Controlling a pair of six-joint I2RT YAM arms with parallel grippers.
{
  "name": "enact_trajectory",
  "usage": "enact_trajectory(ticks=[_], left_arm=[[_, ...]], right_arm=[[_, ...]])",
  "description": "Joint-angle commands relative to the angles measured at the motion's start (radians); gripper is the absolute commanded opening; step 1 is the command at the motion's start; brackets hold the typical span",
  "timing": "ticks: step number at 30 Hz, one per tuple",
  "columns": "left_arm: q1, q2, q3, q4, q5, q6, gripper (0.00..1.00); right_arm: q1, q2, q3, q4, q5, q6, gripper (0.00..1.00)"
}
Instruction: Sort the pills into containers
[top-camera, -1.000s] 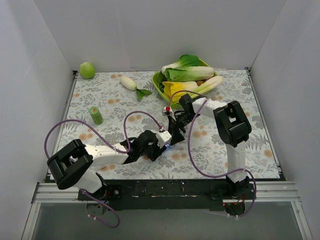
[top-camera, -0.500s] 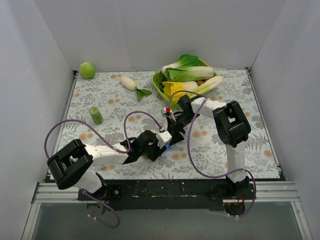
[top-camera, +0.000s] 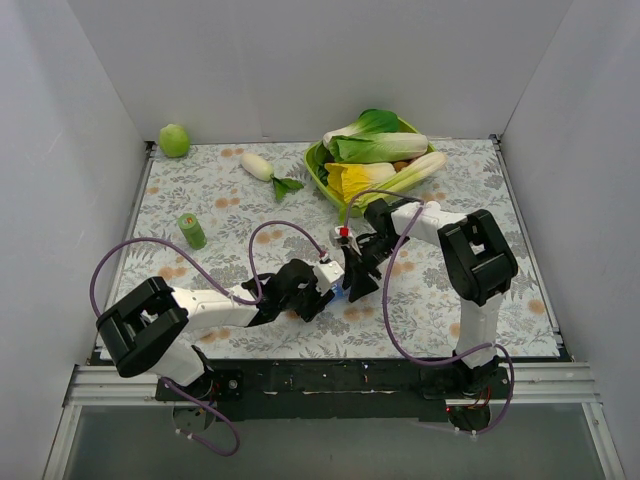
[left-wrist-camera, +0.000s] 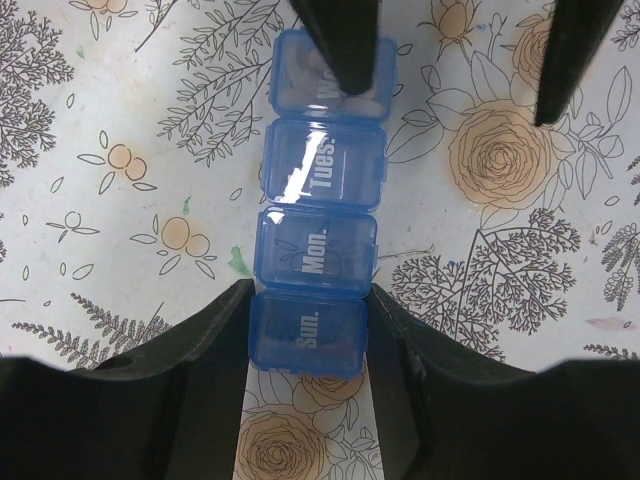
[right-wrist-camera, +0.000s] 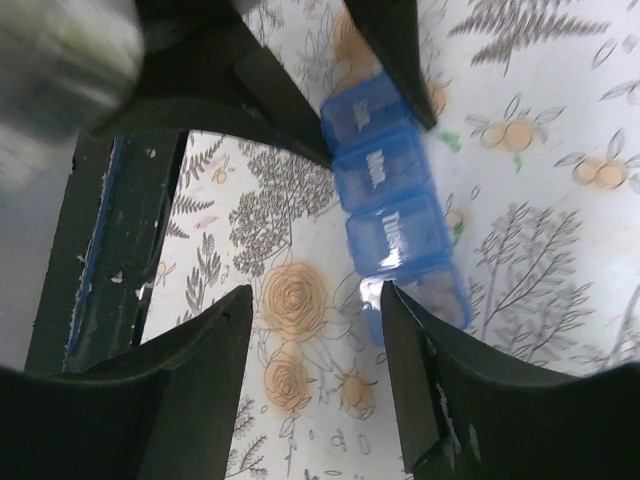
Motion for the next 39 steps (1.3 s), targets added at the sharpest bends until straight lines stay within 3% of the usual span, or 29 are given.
enact_trajectory(ticks=[1, 5, 12, 13, 15, 16, 19, 27, 35, 39], left_arm=[[0.01, 0.014, 0.01, -0.048, 0.005, -0.005, 0.0], [0.01, 0.017, 0.013, -0.049, 0.012, -0.005, 0.0], [0.01, 0.019, 0.016, -0.054, 0.018, 0.0, 0.0], [0.01, 0.019, 0.016, -0.054, 0.017, 0.0, 0.0], [0.01, 0.019, 0.014, -0.052, 0.018, 0.0, 0.0], [0.01, 0.019, 0.014, -0.052, 0.018, 0.0, 0.0], [0.01, 0.016, 0.011, -0.051, 0.017, 0.0, 0.0], [0.01, 0.014, 0.01, -0.048, 0.015, 0.0, 0.0], [0.01, 0.016, 0.013, -0.049, 0.018, 0.0, 0.0], [0.01, 0.021, 0.019, -0.052, 0.021, 0.0, 0.0]], right_arm=[[0.004, -0.016, -0.052, 0.061, 0.061, 0.079, 0.59], [0.004, 0.001, -0.062, 0.141, 0.113, 0.219, 0.54], [-0.002, -0.048, 0.0, 0.086, 0.045, 0.206, 0.45], [-0.002, -0.058, 0.006, 0.086, 0.035, 0.223, 0.34], [-0.002, -0.075, 0.023, 0.093, 0.026, 0.246, 0.24], [-0.002, -0.081, 0.026, 0.098, 0.017, 0.257, 0.14], [-0.002, -0.091, 0.02, 0.145, 0.012, 0.321, 0.01], [-0.002, -0.055, -0.004, 0.194, 0.047, 0.401, 0.01], [0.036, 0.023, -0.131, 0.303, 0.313, 0.497, 0.01], [0.027, 0.032, -0.156, 0.349, 0.356, 0.585, 0.01]])
